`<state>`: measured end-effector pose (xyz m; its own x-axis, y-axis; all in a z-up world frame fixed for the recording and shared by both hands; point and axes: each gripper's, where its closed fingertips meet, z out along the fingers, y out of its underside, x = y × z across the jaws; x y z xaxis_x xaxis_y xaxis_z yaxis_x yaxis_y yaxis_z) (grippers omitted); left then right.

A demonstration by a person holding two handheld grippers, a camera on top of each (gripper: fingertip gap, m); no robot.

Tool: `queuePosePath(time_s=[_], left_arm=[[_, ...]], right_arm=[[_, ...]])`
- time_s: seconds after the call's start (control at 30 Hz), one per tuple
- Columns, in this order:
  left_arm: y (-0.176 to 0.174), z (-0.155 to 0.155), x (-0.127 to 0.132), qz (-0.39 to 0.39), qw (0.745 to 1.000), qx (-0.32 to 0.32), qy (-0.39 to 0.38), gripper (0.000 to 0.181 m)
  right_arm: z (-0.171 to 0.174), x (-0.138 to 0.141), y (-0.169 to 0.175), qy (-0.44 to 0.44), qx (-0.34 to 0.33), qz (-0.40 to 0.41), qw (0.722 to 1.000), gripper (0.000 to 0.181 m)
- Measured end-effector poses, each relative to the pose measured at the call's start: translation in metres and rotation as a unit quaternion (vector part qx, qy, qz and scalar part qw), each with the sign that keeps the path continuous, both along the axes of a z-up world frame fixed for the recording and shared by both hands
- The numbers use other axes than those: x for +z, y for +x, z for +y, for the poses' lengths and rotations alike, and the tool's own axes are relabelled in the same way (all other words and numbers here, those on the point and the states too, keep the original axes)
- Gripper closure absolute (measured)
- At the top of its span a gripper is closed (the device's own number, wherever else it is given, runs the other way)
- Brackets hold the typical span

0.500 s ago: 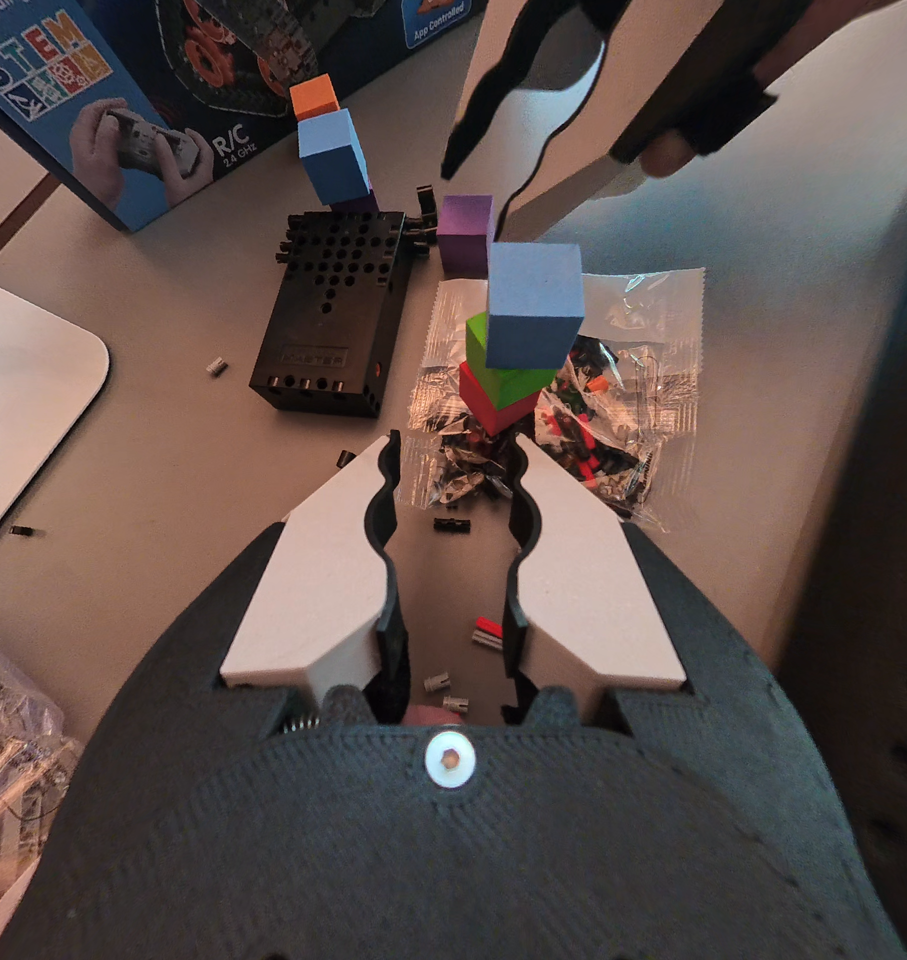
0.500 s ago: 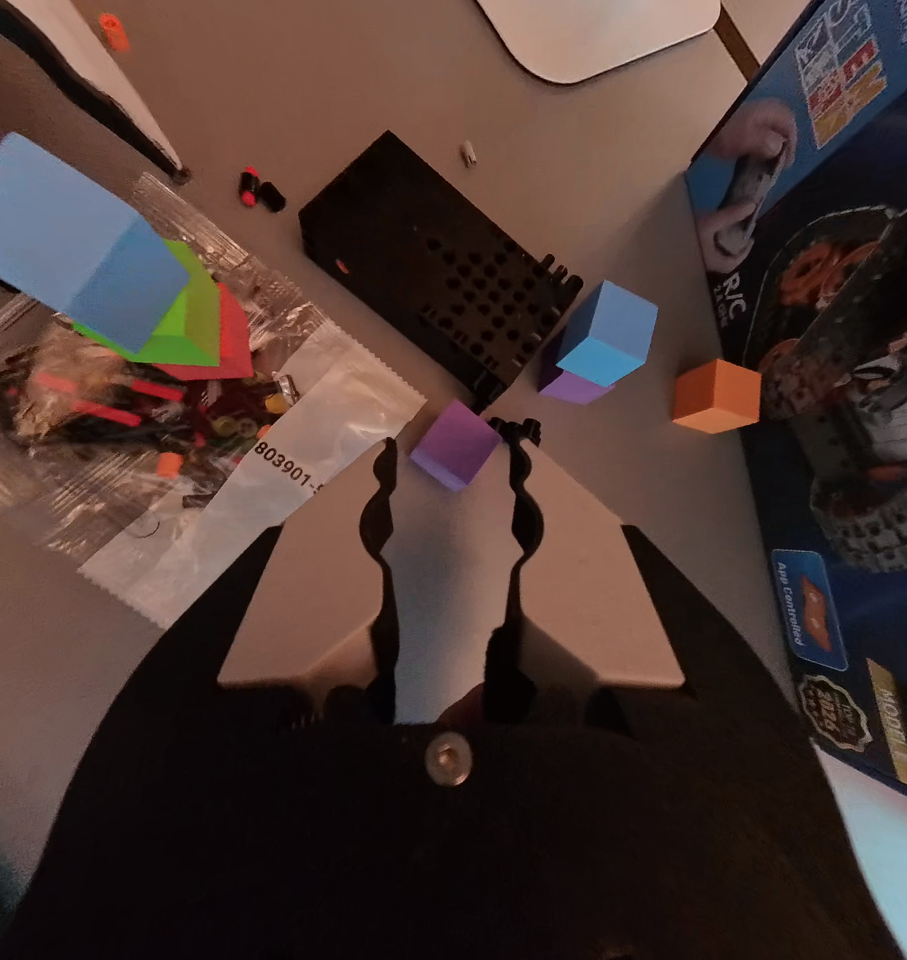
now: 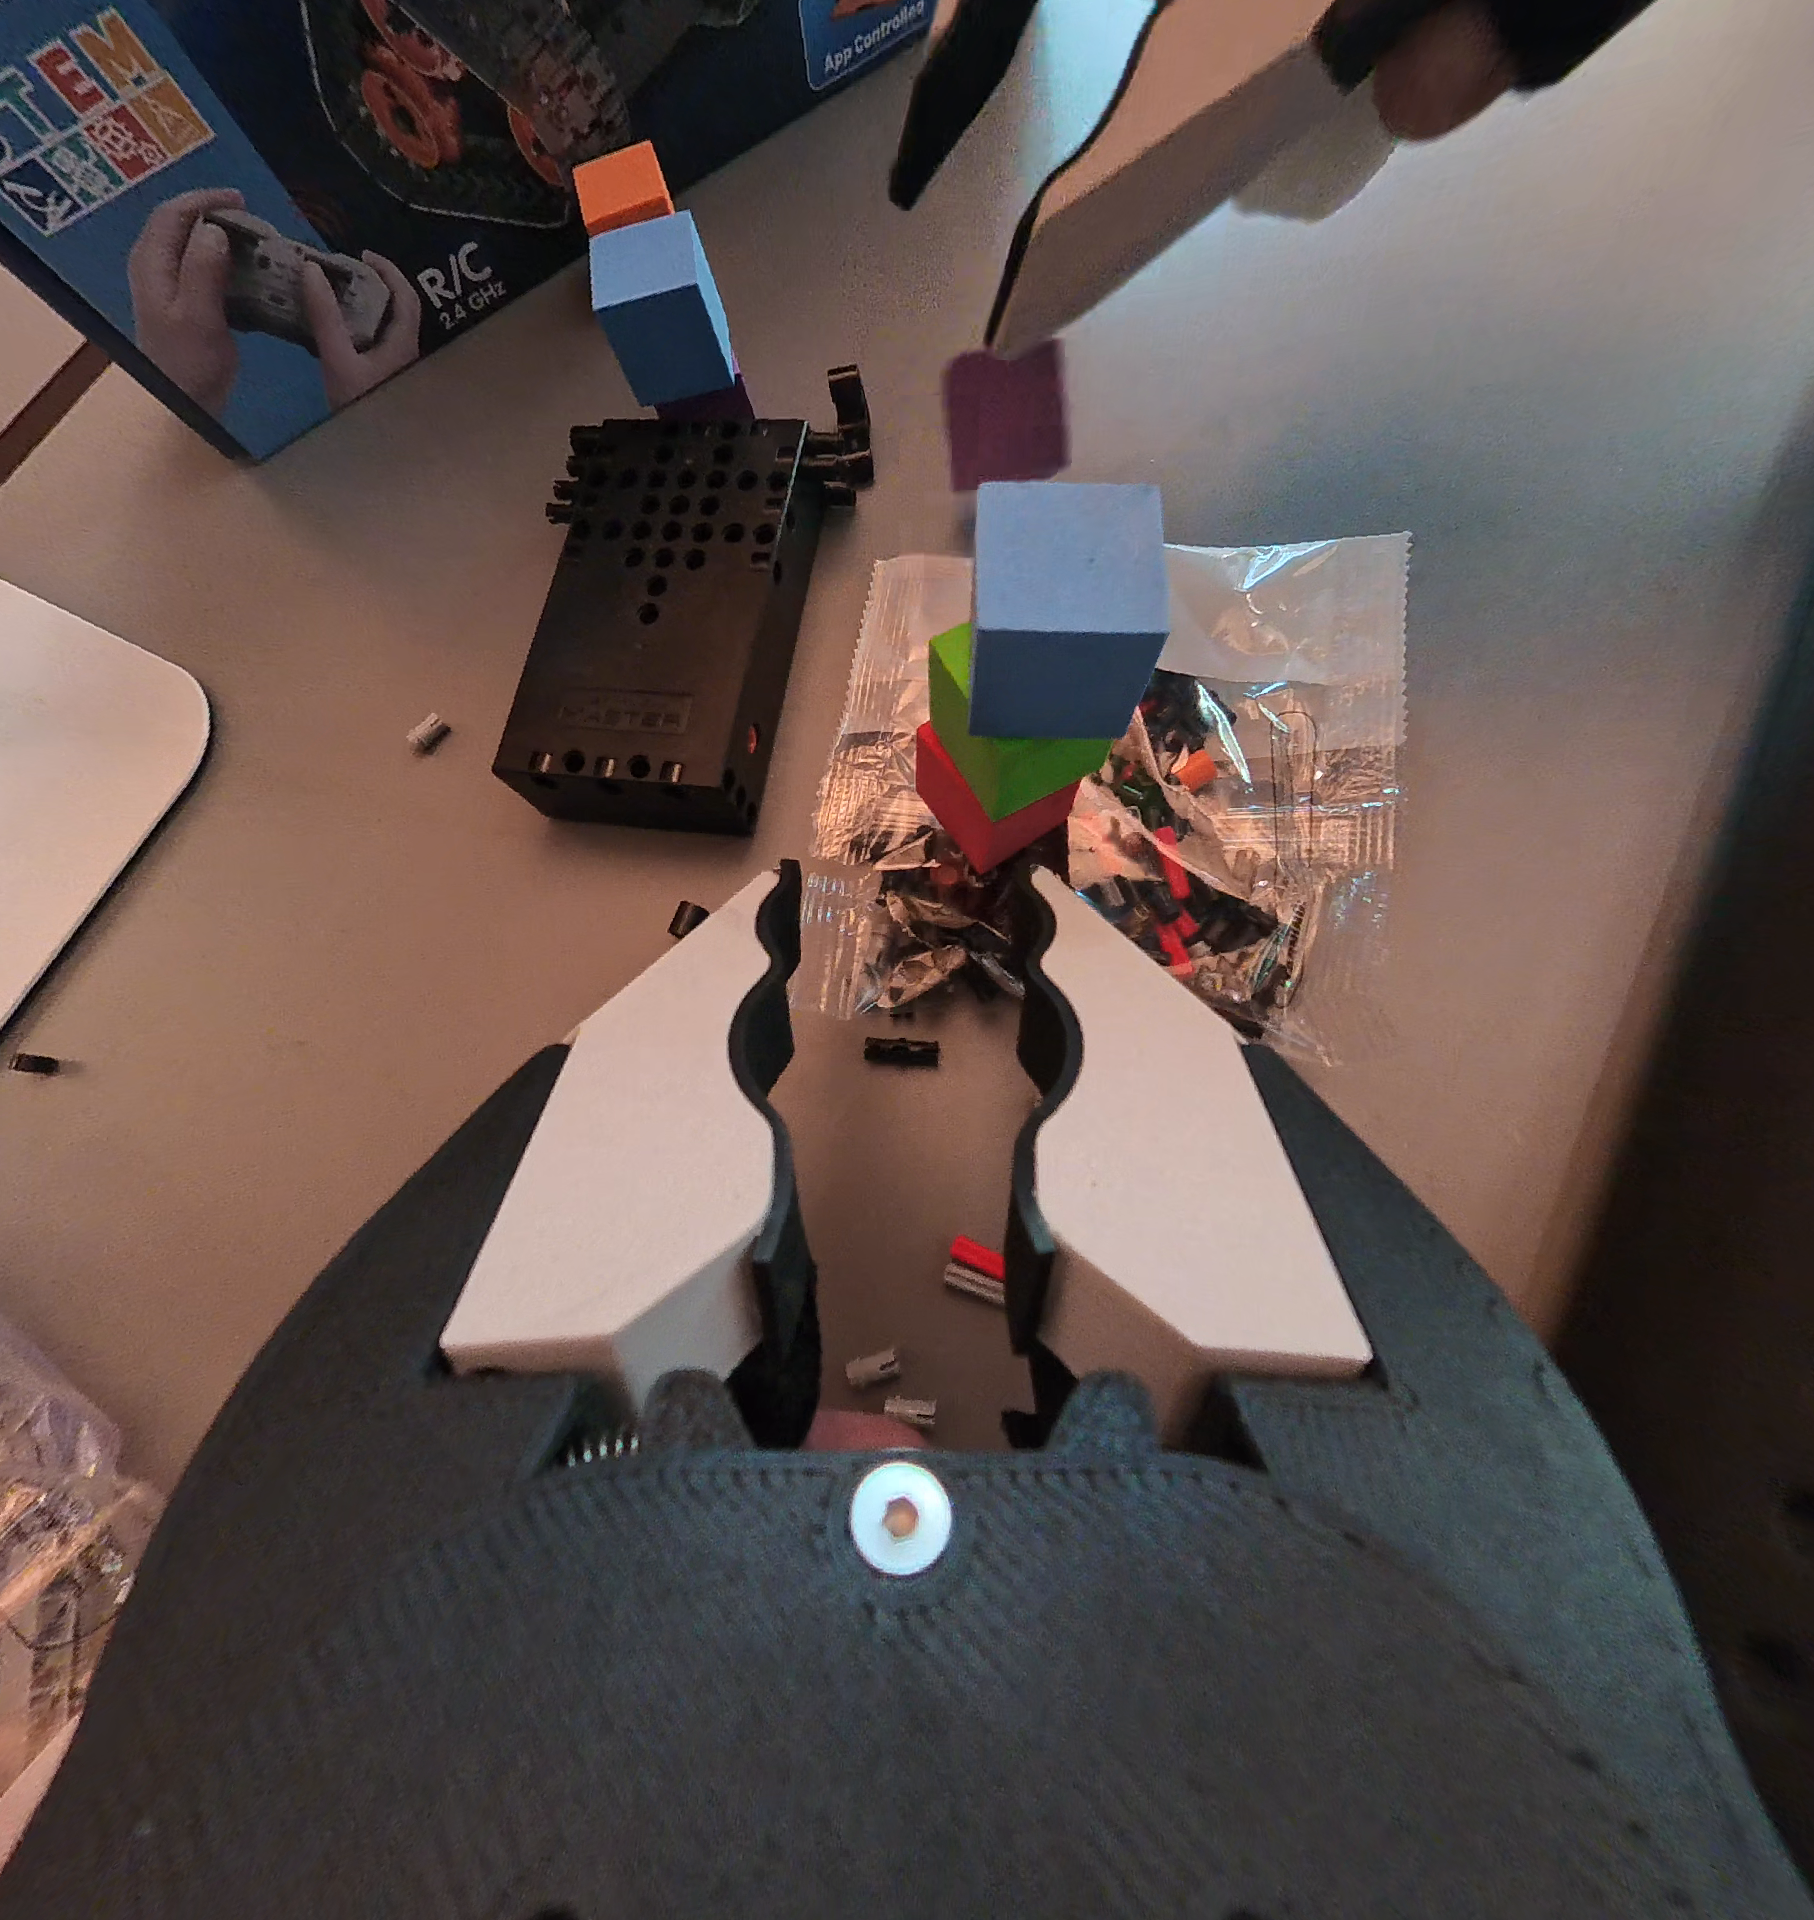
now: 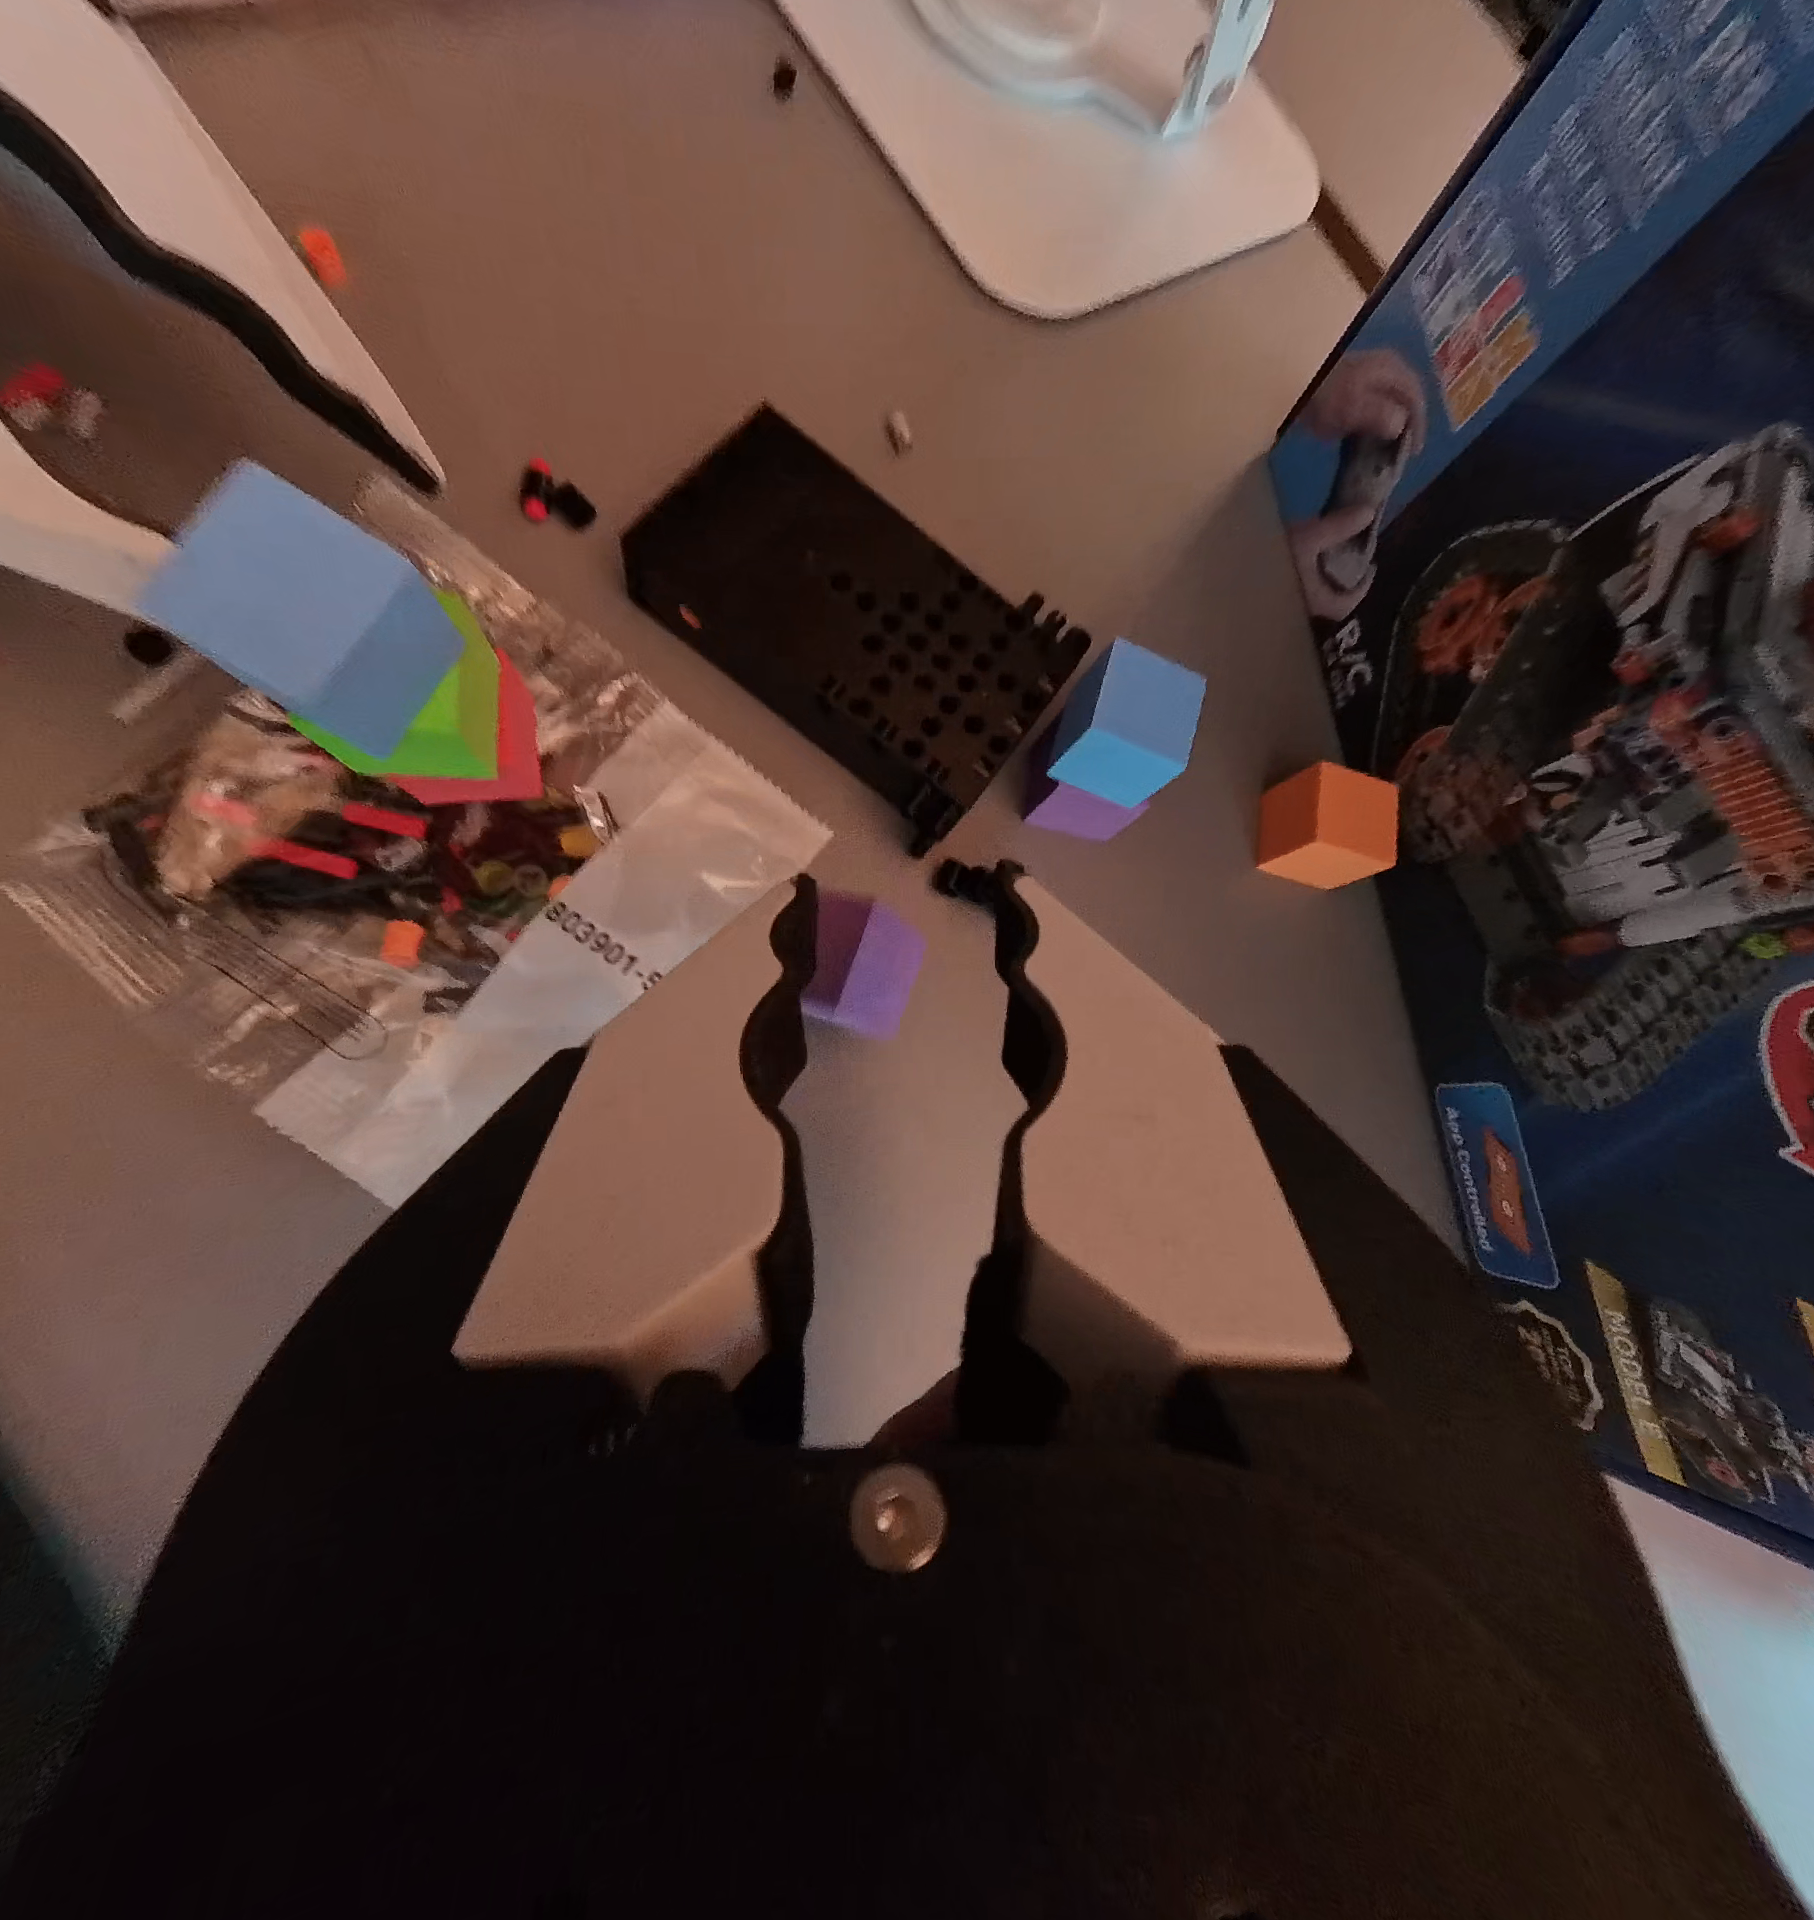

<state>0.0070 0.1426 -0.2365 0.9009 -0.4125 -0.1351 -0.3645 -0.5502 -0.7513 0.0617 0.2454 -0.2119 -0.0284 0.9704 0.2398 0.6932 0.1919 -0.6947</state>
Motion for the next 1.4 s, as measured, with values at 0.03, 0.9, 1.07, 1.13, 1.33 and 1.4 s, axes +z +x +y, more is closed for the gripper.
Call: queuePosePath(time_s=[0.03, 0.9, 1.07, 1.13, 1.33, 1.4], left_arm=[[-0.001, 0.000, 0.000, 0.000, 1.000, 0.001, 0.000, 0.142], [0.000, 0.000, -0.001, -0.005, 1.000, -0.001, -0.003, 0.142], [-0.003, -0.001, 0.001, -0.007, 1.000, 0.003, 0.001, 0.142], [-0.003, -0.001, 0.001, -0.006, 1.000, 0.003, 0.002, 0.142], [-0.001, -0.001, 0.003, -0.004, 1.000, -0.001, 0.003, 0.142], [-0.001, -0.001, 0.003, -0.005, 1.000, -0.001, 0.004, 0.142]], right_arm=[[0.003, -0.005, 0.000, 0.005, -0.002, -0.012, 1.000, 0.147], [-0.082, 0.066, -0.002, -0.036, 0.135, 0.068, 0.988, 0.156], [-0.098, 0.060, -0.022, -0.007, 0.161, 0.020, 0.987, 0.155], [-0.096, 0.050, -0.026, -0.006, 0.157, 0.000, 0.988, 0.155], [-0.097, 0.036, -0.028, -0.017, 0.149, -0.017, 0.989, 0.141], [-0.097, 0.039, -0.026, -0.018, 0.148, -0.013, 0.989, 0.136]])
